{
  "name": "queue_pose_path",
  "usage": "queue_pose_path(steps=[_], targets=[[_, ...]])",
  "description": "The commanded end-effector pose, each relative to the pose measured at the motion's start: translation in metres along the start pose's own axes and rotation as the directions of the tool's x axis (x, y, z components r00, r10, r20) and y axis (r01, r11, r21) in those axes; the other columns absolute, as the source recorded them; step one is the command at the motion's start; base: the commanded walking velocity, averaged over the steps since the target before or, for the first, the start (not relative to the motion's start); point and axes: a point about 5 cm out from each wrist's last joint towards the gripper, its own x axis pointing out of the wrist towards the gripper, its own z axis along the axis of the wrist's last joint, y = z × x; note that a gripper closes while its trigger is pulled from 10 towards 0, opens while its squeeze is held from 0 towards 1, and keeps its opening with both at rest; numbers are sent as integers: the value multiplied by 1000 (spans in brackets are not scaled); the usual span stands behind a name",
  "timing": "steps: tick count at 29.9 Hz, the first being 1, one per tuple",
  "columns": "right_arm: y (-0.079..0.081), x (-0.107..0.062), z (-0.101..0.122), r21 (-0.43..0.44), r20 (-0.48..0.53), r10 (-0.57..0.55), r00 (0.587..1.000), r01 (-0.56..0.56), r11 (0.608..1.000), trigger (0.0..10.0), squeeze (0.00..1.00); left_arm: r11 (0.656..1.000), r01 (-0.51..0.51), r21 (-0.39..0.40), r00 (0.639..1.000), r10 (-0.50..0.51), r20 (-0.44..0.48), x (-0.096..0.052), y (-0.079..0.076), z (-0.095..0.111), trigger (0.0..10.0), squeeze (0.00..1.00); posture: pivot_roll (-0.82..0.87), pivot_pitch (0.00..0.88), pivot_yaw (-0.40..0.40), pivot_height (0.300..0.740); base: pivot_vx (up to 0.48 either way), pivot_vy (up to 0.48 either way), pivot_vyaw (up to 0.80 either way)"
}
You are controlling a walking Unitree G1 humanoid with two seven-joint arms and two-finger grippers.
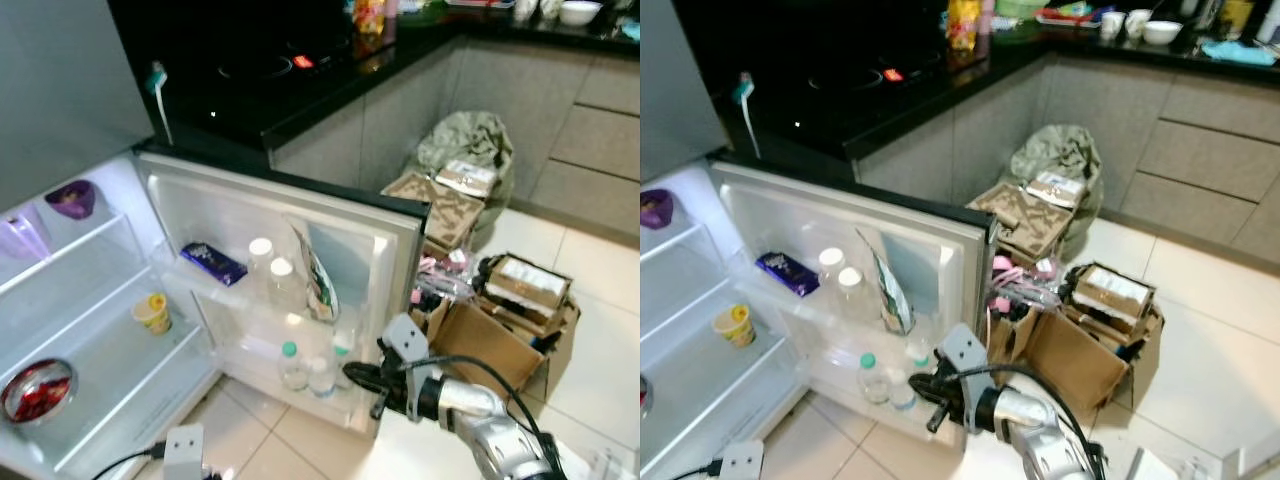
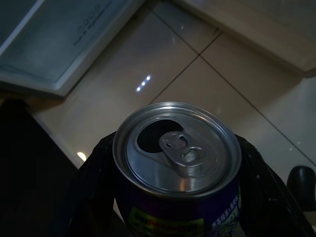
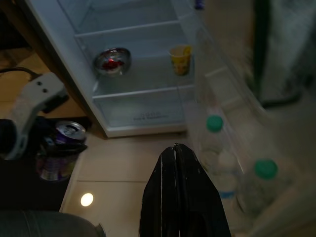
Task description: Restocking fridge
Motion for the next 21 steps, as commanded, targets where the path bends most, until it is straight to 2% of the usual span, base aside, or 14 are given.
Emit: queue_pose_path(steps=[1, 4, 6, 9, 12, 16, 18, 21], targets=[[6, 3, 0, -9, -8, 26, 1000, -26, 1000, 10000, 0, 1000, -19, -7, 1000, 19, 10, 0, 7, 2, 10000, 0, -103, 74, 14, 740, 0, 0, 0], [7, 6, -1, -58, -39, 19, 999, -21, 998, 10000, 0, 1000, -19, -21, 999, 19, 43, 2, 8, 10, 10000, 0, -102, 73, 13, 740, 0, 0, 0], [6, 17, 0, -113, -89, -52, 995, 41, 993, 10000, 0, 999, -22, -39, 995, 25, 97, 5, 9, 25, 10000, 0, -102, 73, 13, 740, 0, 0, 0], [8, 23, -1, -128, -115, -65, 991, 51, 990, 10000, 0, 999, -23, -44, 993, 28, 116, 6, 9, 31, 10000, 0, -102, 73, 13, 740, 0, 0, 0], [18, 32, -2, -125, -131, -47, 990, 30, 992, 10000, 0, 999, -26, -47, 990, 32, 134, 7, 10, 36, 10000, 0, -100, 90, 17, 740, 0, 0, 0], [19, 43, -1, -102, -140, -114, 984, 100, 990, 10000, 0, 998, -28, -53, 988, 36, 153, 8, 11, 41, 10000, 0, -99, 95, 16, 740, 0, 0, 0], [14, 49, 2, -117, -144, -198, 970, 182, 976, 10000, 0, 997, -30, -65, 984, 41, 176, 9, 10, 46, 10000, 0, -95, 100, 11, 740, 0, 0, 0], [12, 51, 3, -117, -144, -230, 962, 215, 970, 10000, 0, 997, -30, -70, 981, 43, 187, 9, 10, 48, 10000, 0, -95, 100, 11, 740, 0, 0, 0]])
